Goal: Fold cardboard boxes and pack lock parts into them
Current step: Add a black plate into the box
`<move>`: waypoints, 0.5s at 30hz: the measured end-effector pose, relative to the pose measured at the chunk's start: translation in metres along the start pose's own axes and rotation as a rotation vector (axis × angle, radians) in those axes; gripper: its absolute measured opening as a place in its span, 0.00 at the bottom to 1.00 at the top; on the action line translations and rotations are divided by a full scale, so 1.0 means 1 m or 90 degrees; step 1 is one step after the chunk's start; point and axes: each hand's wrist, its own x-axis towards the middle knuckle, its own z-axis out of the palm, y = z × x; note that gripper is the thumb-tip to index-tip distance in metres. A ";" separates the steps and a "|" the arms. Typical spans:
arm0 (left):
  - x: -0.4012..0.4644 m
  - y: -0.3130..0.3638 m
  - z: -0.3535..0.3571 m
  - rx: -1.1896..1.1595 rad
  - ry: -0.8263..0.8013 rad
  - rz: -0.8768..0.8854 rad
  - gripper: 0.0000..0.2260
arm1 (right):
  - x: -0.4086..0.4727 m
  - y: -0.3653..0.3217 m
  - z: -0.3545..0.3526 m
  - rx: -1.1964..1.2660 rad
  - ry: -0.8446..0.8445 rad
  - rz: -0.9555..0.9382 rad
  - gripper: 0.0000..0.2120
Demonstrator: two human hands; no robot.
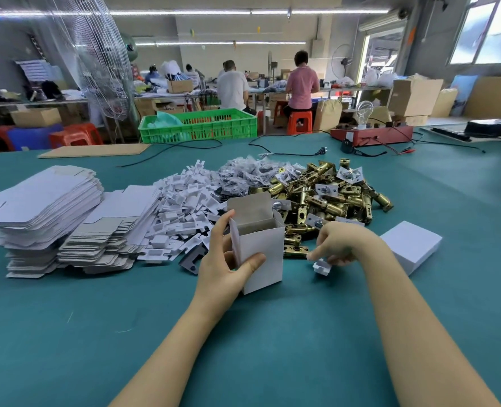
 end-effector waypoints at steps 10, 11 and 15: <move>0.000 0.000 -0.001 0.000 0.000 0.001 0.37 | -0.005 0.007 -0.003 0.010 -0.077 -0.042 0.08; 0.000 0.000 -0.001 0.001 -0.001 -0.001 0.37 | -0.007 0.005 -0.005 0.005 -0.069 -0.075 0.07; 0.000 0.001 -0.001 0.000 -0.010 -0.004 0.36 | -0.023 0.000 -0.028 0.109 0.073 -0.257 0.05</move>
